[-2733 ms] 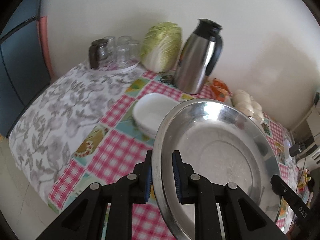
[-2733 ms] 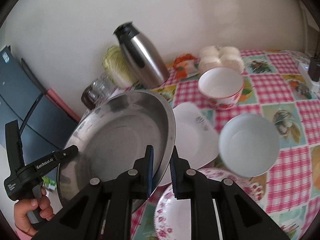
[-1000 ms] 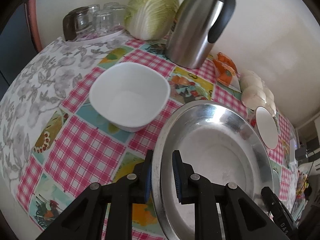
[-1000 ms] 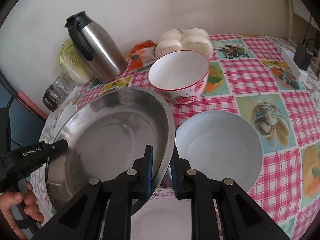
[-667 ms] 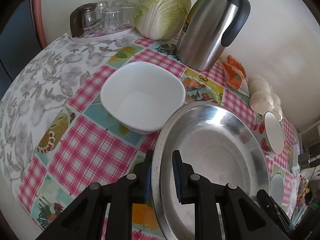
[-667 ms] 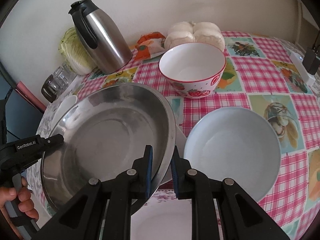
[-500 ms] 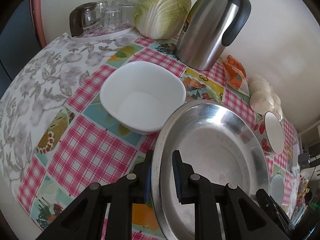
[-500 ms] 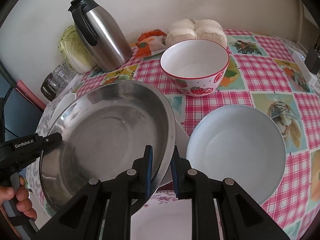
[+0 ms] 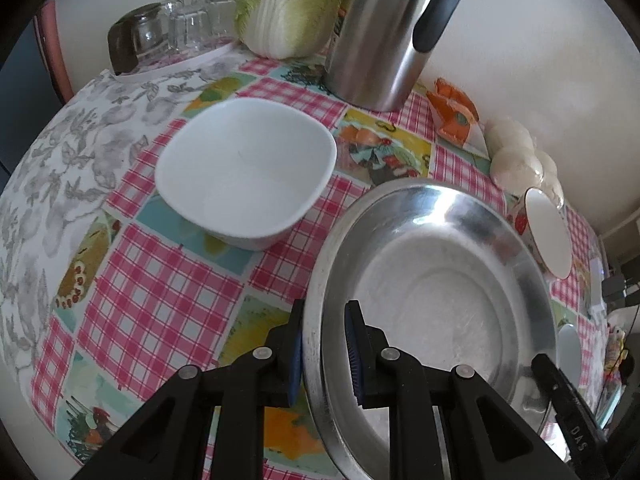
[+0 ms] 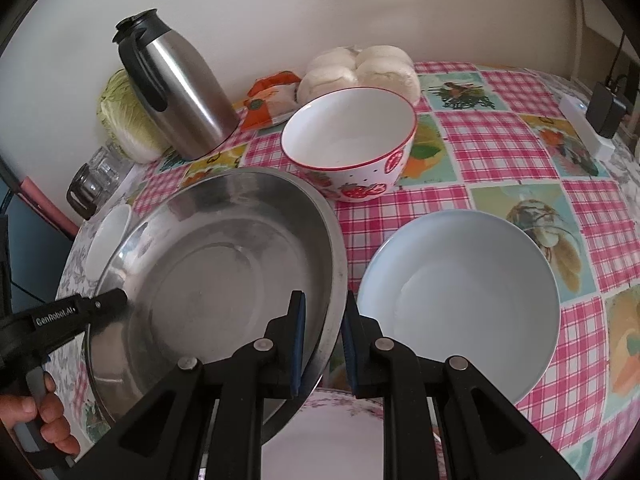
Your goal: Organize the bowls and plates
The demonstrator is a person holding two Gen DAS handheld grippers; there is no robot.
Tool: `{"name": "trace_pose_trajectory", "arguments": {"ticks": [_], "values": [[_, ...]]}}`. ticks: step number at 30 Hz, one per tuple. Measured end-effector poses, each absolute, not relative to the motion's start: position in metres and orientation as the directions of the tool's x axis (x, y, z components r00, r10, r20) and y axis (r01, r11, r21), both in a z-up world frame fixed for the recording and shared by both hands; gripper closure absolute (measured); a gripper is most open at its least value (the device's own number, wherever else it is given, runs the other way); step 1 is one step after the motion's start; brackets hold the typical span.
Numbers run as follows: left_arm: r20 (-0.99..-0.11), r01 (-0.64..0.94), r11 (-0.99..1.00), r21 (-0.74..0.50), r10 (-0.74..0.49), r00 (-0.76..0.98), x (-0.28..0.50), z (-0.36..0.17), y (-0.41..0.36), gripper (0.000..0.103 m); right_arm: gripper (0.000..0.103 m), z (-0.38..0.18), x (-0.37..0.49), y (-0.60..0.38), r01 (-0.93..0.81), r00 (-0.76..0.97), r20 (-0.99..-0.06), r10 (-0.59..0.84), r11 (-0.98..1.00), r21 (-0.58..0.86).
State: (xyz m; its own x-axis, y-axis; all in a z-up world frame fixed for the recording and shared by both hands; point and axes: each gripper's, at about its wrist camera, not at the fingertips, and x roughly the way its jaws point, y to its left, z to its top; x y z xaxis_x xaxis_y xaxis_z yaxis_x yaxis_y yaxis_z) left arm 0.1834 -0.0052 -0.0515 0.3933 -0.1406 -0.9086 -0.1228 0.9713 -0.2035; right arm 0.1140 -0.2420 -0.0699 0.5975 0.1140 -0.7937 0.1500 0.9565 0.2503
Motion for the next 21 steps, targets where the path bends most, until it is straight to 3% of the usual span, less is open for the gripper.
{"name": "trace_pose_trajectory", "arguments": {"ticks": [21], "values": [[-0.919,-0.131,0.968,-0.212,-0.152,0.365,0.189,-0.066,-0.004,0.080,0.085,-0.068,0.115,-0.236,0.150,0.589,-0.806,0.056,0.973,0.177]]}}
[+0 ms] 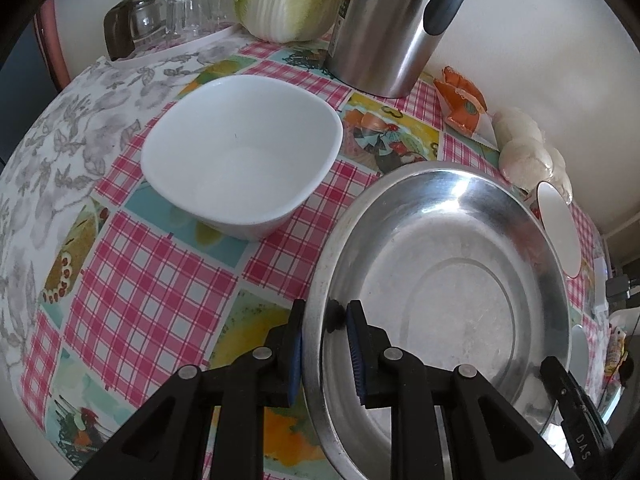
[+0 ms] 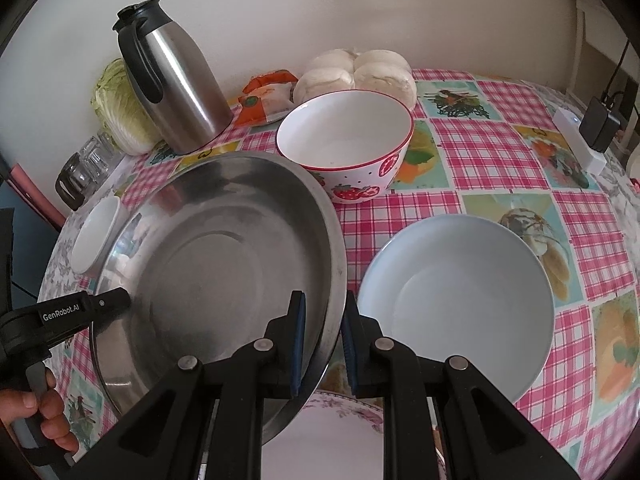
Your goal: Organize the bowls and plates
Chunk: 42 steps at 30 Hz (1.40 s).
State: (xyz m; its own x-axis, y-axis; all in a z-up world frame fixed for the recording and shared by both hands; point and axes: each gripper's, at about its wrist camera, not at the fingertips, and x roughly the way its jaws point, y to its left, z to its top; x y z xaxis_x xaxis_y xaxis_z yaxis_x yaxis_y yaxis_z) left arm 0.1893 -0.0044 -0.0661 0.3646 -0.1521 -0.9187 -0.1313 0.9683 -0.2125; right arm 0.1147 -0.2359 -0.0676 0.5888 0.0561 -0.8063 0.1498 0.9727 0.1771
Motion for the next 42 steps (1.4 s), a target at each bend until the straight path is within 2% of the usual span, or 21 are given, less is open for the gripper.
{"name": "trace_pose_trajectory", "arguments": {"ticks": [3,8,14,20,27,28,29,31,35,38,39,40,41,42], "values": [[-0.922,-0.132,0.968,-0.213,-0.154,0.356,0.189,-0.065,-0.004,0.080,0.081,-0.067,0.115,-0.237,0.149,0.575,-0.815,0.067,0.971,0.185],[-0.915,-0.125,0.970,-0.208,-0.147,0.376,0.188,-0.053,-0.002,0.061,0.078,-0.065,0.114,-0.236,0.151,0.557,-0.828,0.069,0.972,0.182],[-0.908,-0.104,0.974,-0.201,-0.145,0.392,0.183,-0.038,-0.002,0.045,0.070,-0.059,0.110,-0.236,0.149,0.547,-0.833,0.083,0.970,0.194],[-0.912,-0.072,0.984,-0.166,-0.125,0.392,0.179,-0.029,-0.008,0.037,0.064,-0.053,0.106,-0.234,0.149,0.529,-0.844,0.088,0.969,0.195],[-0.918,-0.036,0.992,-0.121,-0.098,0.385,0.175,-0.026,-0.016,0.034,0.063,-0.035,0.097,-0.235,0.137,0.548,-0.833,0.078,0.974,0.182],[-0.915,-0.028,0.993,-0.114,-0.094,0.392,0.174,-0.026,-0.017,0.032,0.059,-0.032,0.095,-0.234,0.135,0.553,-0.830,0.074,0.975,0.177],[-0.917,-0.024,0.994,-0.104,-0.086,0.390,0.173,-0.026,-0.018,0.028,0.048,-0.031,0.094,-0.234,0.134,0.558,-0.827,0.069,0.976,0.171],[-0.919,-0.021,0.996,-0.087,-0.073,0.389,0.172,-0.026,-0.019,0.023,0.037,-0.028,0.093,-0.233,0.137,0.564,-0.825,0.050,0.979,0.154],[-0.921,-0.017,0.999,-0.051,-0.040,0.389,0.169,-0.027,-0.020,0.012,0.027,-0.028,0.090,-0.235,0.144,0.558,-0.829,0.015,0.983,0.115],[-0.919,-0.012,1.000,-0.029,-0.022,0.394,0.167,-0.027,-0.022,0.001,0.025,-0.029,0.088,-0.234,0.142,0.555,-0.832,-0.014,0.987,0.079],[-0.917,-0.009,1.000,-0.024,-0.018,0.397,0.166,-0.027,-0.022,0.000,0.024,-0.029,0.088,-0.233,0.140,0.554,-0.832,-0.023,0.988,0.066],[-0.917,-0.006,1.000,-0.019,-0.015,0.399,0.165,-0.027,-0.023,0.000,0.017,-0.030,0.088,-0.232,0.137,0.554,-0.832,-0.032,0.989,0.053],[-0.917,-0.001,1.000,-0.015,-0.013,0.400,0.165,-0.028,-0.024,0.000,0.014,-0.030,0.087,-0.232,0.135,0.555,-0.831,-0.041,0.990,0.042],[-0.917,0.004,1.000,-0.010,-0.011,0.399,0.165,-0.029,-0.024,0.000,0.014,-0.030,0.086,-0.231,0.132,0.557,-0.830,-0.046,0.991,0.034]]}}
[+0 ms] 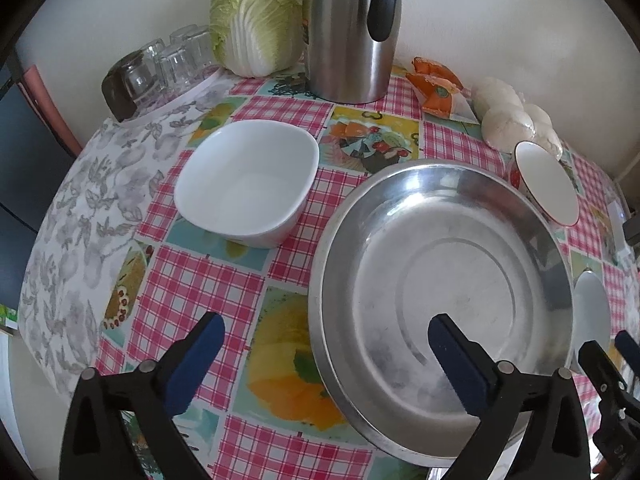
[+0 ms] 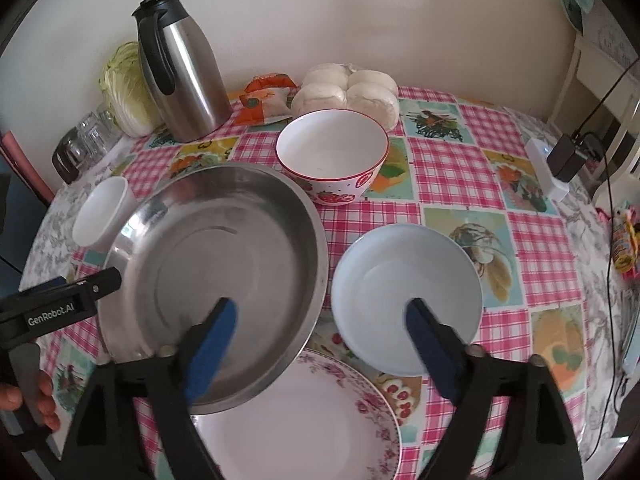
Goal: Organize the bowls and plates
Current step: 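Move both grippers toward the pink-floral white plate rim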
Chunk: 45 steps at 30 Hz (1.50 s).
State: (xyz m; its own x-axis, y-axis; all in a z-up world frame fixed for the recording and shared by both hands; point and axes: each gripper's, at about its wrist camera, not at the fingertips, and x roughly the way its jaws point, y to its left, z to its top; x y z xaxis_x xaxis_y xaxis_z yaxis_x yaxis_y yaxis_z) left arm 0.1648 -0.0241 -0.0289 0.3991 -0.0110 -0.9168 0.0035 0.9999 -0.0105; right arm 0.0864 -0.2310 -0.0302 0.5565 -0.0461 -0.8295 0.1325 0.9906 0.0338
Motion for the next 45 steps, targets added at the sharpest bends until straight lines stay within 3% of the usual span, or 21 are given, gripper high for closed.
{"name": "trace_pose_trajectory", "arguments": {"ticks": [4,7,23,34,45], "values": [[-0.918,0.015,1.000,0.006,0.000,0.397,0.164,-0.032,-0.027,0.000,0.013,-0.031,0.086,-0.230,0.122,0.559,-0.827,-0.053,0.992,0.019],[-0.914,0.016,1.000,0.007,0.000,0.405,0.162,-0.032,-0.028,0.000,0.006,-0.031,0.086,-0.229,0.118,0.562,-0.825,-0.067,0.993,-0.001],[-0.888,0.045,0.999,0.020,-0.003,0.460,0.143,-0.017,-0.046,0.000,0.006,-0.019,0.067,-0.235,0.126,0.624,-0.778,-0.070,0.992,0.013],[-0.866,0.088,0.996,0.002,-0.042,0.498,0.113,-0.012,-0.068,0.000,0.006,-0.025,0.038,-0.256,0.188,0.594,-0.796,-0.113,0.982,0.002],[-0.899,0.136,0.990,-0.027,-0.084,0.430,0.086,-0.027,-0.077,0.000,0.006,-0.048,0.002,-0.284,0.265,0.550,-0.833,-0.069,0.959,0.095]]}}
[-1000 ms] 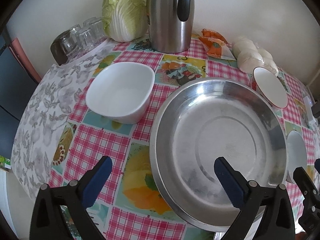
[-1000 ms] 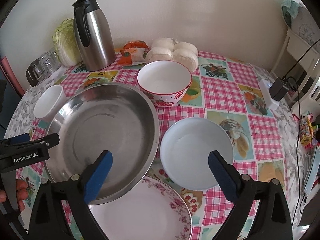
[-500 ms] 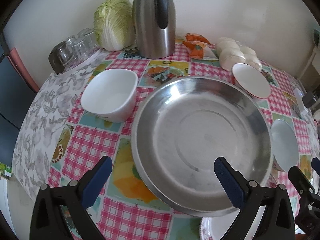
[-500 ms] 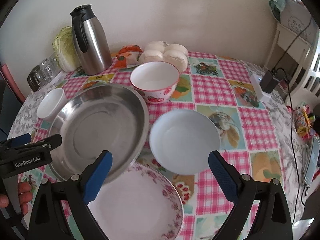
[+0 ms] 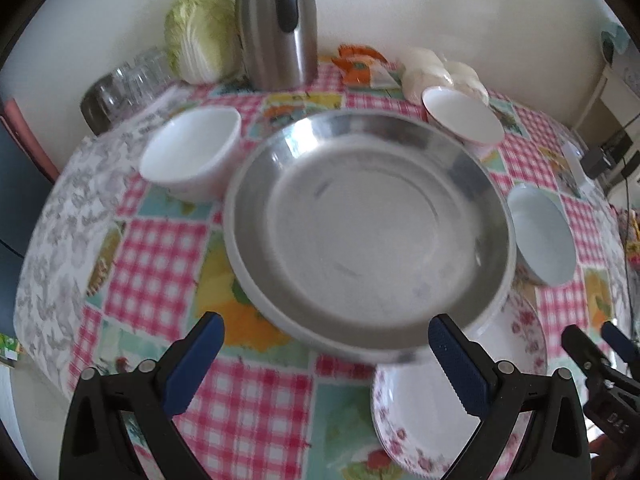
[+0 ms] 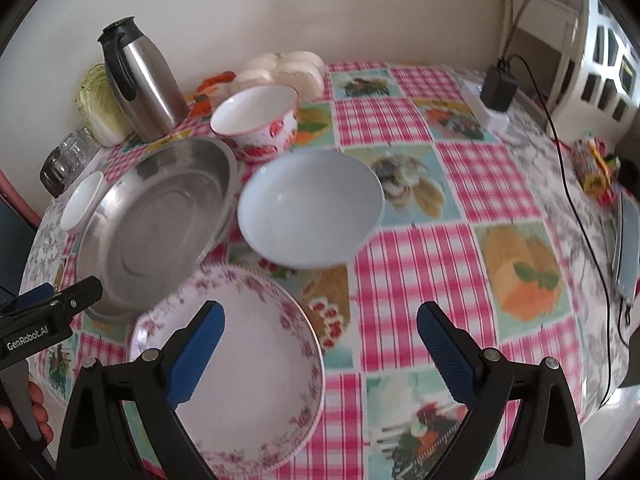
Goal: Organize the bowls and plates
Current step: 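Move both grippers toward the pink-floral white plate rim, then close both grippers on the pink-floral plate rim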
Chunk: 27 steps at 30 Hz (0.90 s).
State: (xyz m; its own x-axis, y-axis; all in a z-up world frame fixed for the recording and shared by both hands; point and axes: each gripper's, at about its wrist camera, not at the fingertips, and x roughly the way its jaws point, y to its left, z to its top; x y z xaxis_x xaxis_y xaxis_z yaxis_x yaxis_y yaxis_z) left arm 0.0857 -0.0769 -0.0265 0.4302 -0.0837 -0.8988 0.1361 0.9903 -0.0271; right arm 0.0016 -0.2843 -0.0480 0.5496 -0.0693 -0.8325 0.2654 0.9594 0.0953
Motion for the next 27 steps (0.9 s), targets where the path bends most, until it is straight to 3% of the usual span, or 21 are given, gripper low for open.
{"name": "trace_pose_trajectory", "arguments": {"ticks": [18,27], "values": [[-0.946,0.120,0.975,-0.189,-0.213,0.244,0.076,-0.066,-0.087,0.001,0.006,-0.105,-0.005,-0.291,0.337,0.393,-0.916,0.074,0.916,0.219],[-0.960,0.126,0.971,-0.203,-0.222,0.170,0.083,-0.089,-0.103,0.020,0.006,-0.114,0.010,-0.280,0.328,0.388,-0.908,0.159,0.897,0.297]]}}
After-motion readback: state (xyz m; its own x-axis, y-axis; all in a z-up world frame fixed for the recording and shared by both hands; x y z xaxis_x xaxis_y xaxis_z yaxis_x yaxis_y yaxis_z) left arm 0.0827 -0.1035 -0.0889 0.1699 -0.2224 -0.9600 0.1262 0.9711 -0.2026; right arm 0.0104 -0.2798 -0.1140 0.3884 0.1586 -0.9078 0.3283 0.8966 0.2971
